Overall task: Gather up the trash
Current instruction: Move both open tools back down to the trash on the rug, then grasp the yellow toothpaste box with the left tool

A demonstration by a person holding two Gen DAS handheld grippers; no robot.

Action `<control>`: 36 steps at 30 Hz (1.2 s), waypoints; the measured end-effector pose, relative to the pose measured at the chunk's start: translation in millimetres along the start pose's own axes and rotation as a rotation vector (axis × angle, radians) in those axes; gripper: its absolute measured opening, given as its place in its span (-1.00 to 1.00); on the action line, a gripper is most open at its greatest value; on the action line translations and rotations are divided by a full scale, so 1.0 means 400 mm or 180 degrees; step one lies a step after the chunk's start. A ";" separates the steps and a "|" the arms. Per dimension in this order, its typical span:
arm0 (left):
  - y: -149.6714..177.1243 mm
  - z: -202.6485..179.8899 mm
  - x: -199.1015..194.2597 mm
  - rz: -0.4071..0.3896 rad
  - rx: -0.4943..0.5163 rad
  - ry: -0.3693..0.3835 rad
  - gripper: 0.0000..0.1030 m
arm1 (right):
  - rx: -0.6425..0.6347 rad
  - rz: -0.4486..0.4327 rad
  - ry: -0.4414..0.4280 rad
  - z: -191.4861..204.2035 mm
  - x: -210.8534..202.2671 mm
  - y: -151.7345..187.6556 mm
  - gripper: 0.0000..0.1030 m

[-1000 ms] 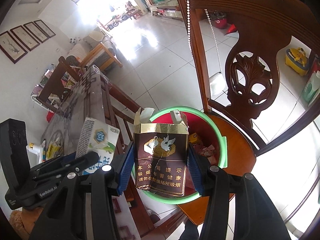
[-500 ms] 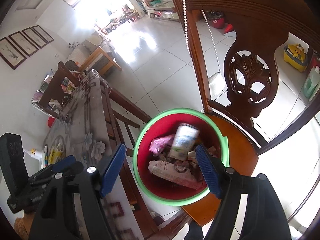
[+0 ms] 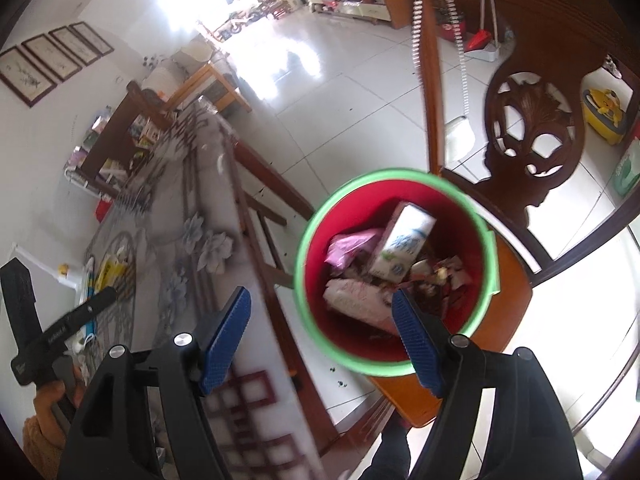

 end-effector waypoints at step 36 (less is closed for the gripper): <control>-0.024 0.658 0.175 0.0451 0.1011 -0.0229 0.51 | -0.0231 0.0462 0.0319 0.429 0.173 0.553 0.37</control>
Point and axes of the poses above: each gripper's, at about its wrist camera, not at the fingertips, and x roughly the way its jaws point, z to its left, y to its underside, the point moved 6 cm from there along x, roughly the way its jaws point, and after that the axes turned 14 degrees about x, right-handed, at the moved point
